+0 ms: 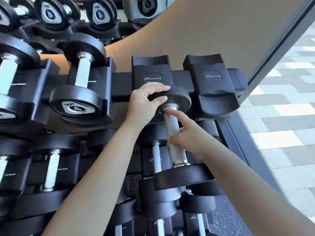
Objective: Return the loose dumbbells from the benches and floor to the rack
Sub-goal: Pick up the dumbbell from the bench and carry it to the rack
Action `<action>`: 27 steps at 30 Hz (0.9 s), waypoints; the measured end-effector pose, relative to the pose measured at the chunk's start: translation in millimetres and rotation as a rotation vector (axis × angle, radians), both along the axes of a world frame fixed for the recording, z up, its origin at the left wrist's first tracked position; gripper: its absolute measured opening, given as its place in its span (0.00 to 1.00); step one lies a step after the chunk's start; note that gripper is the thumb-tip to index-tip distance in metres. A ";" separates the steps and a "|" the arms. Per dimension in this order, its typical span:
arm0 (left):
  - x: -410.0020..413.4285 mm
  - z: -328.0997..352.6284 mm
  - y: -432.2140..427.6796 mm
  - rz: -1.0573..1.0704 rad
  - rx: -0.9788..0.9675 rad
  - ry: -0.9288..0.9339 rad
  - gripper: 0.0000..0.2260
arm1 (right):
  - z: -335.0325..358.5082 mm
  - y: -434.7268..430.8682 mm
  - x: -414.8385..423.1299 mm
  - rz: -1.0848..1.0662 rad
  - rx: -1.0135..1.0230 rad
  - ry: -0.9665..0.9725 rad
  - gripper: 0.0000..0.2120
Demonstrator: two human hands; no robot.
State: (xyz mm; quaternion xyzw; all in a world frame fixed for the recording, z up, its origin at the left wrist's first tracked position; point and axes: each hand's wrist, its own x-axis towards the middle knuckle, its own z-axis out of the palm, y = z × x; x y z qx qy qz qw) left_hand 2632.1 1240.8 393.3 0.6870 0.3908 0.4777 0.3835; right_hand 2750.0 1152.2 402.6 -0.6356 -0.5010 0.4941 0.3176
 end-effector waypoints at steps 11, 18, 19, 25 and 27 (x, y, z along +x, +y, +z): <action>-1.8 12.1 69.5 0.051 0.052 -0.013 0.15 | 1.0 78.4 3.3 0.031 0.090 -0.100 0.35; -1.5 15.5 114.3 0.068 0.112 -0.008 0.16 | 3.7 125.3 4.2 0.029 0.114 -0.108 0.34; -1.0 16.2 119.8 0.066 0.124 -0.007 0.16 | 2.9 131.2 3.9 0.026 0.127 -0.097 0.34; 1.0 16.4 144.1 0.067 0.160 -0.007 0.16 | -3.1 157.2 2.2 0.000 0.195 -0.056 0.34; 1.5 16.7 151.1 0.065 0.161 -0.015 0.17 | -3.7 165.2 1.4 -0.006 0.218 -0.041 0.34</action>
